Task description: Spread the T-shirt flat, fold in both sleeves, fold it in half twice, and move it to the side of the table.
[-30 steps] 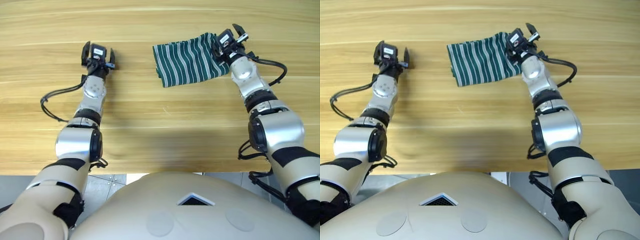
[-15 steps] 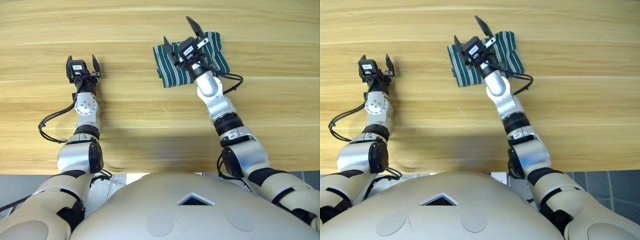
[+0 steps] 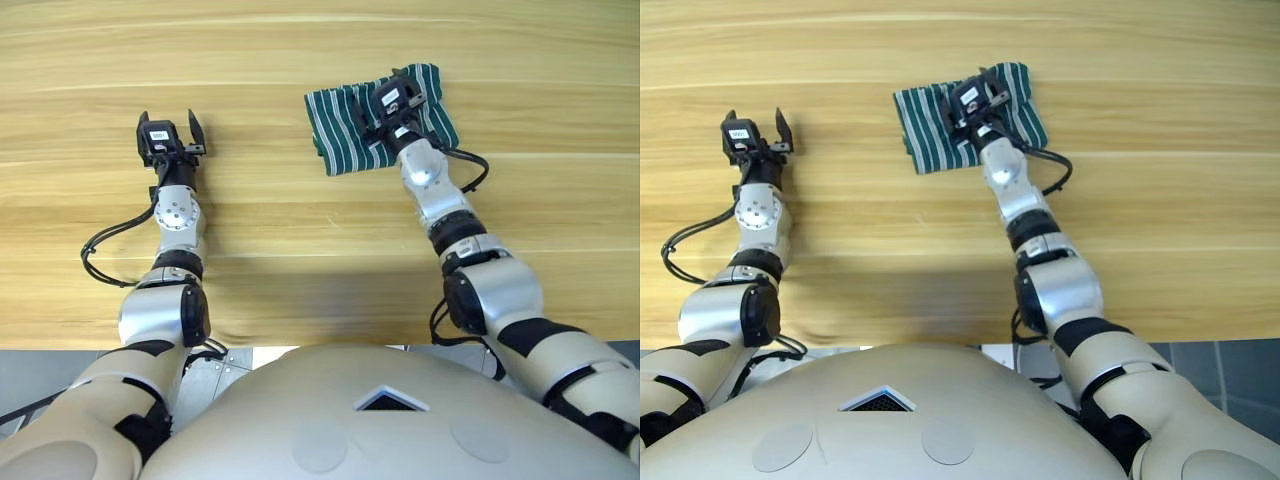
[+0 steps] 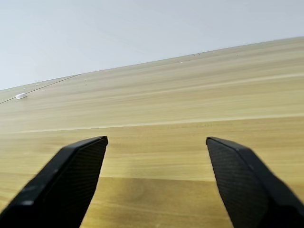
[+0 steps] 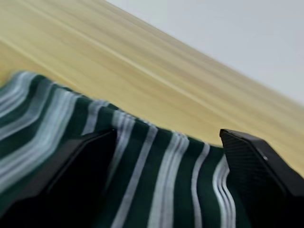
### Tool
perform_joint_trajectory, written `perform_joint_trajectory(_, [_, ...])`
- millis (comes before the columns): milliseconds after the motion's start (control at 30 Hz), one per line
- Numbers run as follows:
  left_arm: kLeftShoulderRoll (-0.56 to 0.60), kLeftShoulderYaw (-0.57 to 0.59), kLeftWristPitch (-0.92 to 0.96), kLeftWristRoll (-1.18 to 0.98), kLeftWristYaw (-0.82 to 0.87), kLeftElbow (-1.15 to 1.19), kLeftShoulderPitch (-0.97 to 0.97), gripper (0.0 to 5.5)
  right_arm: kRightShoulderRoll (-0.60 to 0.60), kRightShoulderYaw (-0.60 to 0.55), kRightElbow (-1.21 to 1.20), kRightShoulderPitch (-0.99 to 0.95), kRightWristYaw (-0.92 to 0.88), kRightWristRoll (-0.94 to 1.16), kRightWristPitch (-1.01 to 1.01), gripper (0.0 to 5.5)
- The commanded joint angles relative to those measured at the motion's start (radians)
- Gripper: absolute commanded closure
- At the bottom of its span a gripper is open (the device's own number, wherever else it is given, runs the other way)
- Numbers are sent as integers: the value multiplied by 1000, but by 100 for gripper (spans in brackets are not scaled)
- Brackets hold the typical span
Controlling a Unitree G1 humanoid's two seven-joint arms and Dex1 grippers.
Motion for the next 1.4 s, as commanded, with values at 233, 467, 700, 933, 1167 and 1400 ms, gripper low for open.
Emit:
perform_joint_trajectory(233, [-28,0,6,-4,-5,-25,9,164,-14,-72,190,-84,28,63,262,145])
perform_joint_trajectory(467, [-31,6,7,-8,-4,-31,0,164,-33,-150,232,-85,-24,115,372,145])
perform_joint_trajectory(700, [-16,25,-7,-14,13,-30,18,164,-220,-428,252,-91,-371,294,351,145])
perform_joint_trajectory(933, [4,68,-43,-35,43,-54,90,164,-383,-609,265,13,-691,357,335,145])
perform_joint_trajectory(1167, [21,97,-54,-47,58,-89,143,164,-394,-684,262,48,-758,359,331,145])
perform_joint_trajectory(1400, [-2,50,-98,8,88,-104,101,164,-460,-602,218,-68,-740,252,41,145])
